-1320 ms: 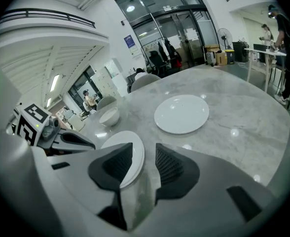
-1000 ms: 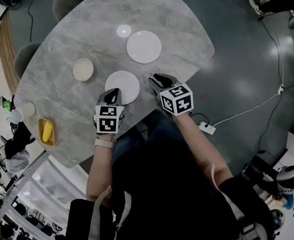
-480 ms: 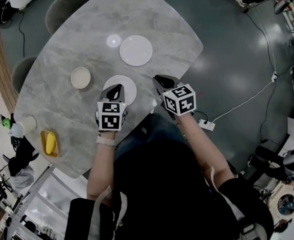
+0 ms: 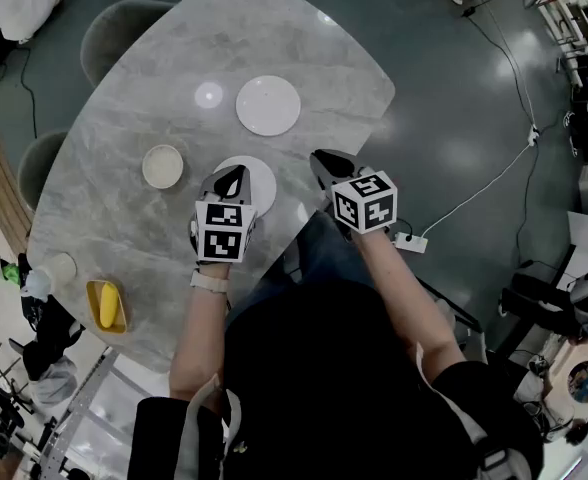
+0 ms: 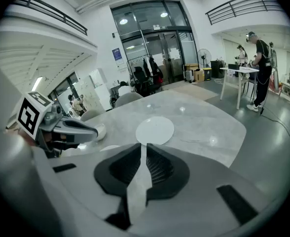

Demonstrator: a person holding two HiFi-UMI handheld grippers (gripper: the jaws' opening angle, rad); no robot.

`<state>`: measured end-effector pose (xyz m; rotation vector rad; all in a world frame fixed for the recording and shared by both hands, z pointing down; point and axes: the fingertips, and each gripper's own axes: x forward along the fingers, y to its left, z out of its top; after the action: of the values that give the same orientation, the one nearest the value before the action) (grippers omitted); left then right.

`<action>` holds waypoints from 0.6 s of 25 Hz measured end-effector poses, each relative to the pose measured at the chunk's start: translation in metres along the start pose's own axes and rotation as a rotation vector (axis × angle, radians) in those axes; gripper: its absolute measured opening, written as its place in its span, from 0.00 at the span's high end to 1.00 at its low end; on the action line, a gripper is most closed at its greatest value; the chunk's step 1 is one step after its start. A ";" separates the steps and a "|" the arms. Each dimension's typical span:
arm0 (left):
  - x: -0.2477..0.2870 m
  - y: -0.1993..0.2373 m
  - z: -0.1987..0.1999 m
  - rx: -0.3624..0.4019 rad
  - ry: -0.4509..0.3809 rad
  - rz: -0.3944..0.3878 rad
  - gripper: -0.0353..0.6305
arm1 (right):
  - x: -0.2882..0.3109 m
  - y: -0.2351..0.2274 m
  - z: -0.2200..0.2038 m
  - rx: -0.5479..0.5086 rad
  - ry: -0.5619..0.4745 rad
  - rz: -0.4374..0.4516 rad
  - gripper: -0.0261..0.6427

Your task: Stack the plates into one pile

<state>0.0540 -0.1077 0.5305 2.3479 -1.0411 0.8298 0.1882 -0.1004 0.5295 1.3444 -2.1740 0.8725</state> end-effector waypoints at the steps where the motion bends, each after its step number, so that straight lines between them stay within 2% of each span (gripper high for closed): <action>1: 0.002 0.000 0.001 -0.001 0.002 -0.003 0.94 | 0.001 -0.002 0.002 0.003 0.001 -0.003 0.90; 7: 0.024 0.004 0.004 -0.013 0.028 -0.001 0.94 | 0.020 -0.019 0.018 -0.008 0.015 0.015 0.90; 11: 0.044 0.007 0.003 -0.016 0.067 0.013 0.94 | 0.041 -0.030 0.027 -0.022 0.047 0.057 0.90; 15: 0.062 0.010 0.009 -0.052 0.091 0.038 0.94 | 0.062 -0.044 0.039 -0.051 0.082 0.108 0.90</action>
<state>0.0830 -0.1509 0.5674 2.2322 -1.0596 0.9044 0.1995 -0.1813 0.5548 1.1557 -2.2066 0.8906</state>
